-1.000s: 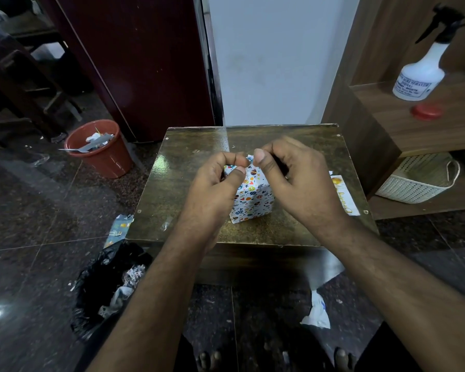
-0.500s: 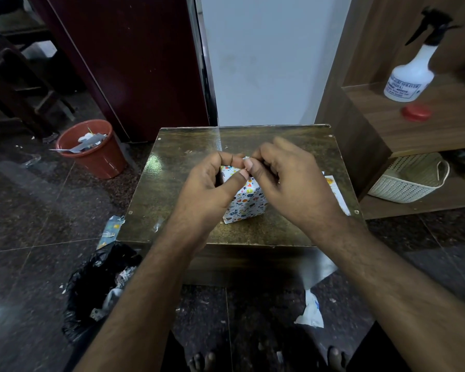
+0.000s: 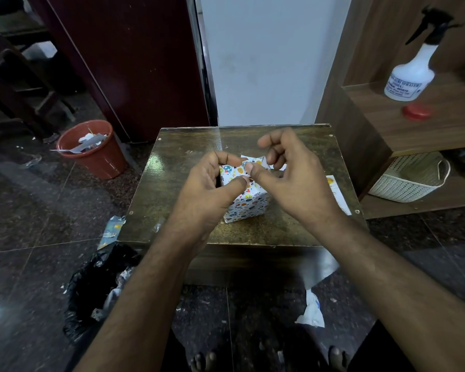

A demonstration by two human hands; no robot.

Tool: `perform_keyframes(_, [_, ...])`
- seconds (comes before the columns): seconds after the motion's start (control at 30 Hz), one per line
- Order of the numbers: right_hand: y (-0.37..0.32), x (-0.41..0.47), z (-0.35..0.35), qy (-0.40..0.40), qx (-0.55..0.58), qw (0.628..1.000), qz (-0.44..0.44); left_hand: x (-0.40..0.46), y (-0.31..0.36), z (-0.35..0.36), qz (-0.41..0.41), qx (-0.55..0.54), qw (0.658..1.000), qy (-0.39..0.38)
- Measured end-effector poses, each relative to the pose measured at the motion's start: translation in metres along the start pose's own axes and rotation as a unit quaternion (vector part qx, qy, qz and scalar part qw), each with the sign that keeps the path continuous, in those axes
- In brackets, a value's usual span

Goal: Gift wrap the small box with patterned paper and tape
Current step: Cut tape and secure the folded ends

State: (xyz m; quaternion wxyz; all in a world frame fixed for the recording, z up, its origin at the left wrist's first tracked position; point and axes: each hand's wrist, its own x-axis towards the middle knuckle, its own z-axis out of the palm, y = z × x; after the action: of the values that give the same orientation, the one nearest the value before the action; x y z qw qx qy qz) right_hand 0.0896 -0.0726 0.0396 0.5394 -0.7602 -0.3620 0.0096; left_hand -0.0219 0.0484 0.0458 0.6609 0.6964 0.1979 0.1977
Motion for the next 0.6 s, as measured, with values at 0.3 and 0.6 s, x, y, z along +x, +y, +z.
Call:
perform_keyframes(0.3, [0.0, 0.001, 0.008, 0.03, 0.015, 0.999, -0.017, -0.005, 0.003, 0.004, -0.027, 0.033, 0.999, 0.019])
perform_keyframes(0.6, [0.008, -0.002, -0.005, -0.135, -0.015, 0.975, 0.174, 0.001, -0.003, 0.011, -0.085, -0.027, 0.995, 0.052])
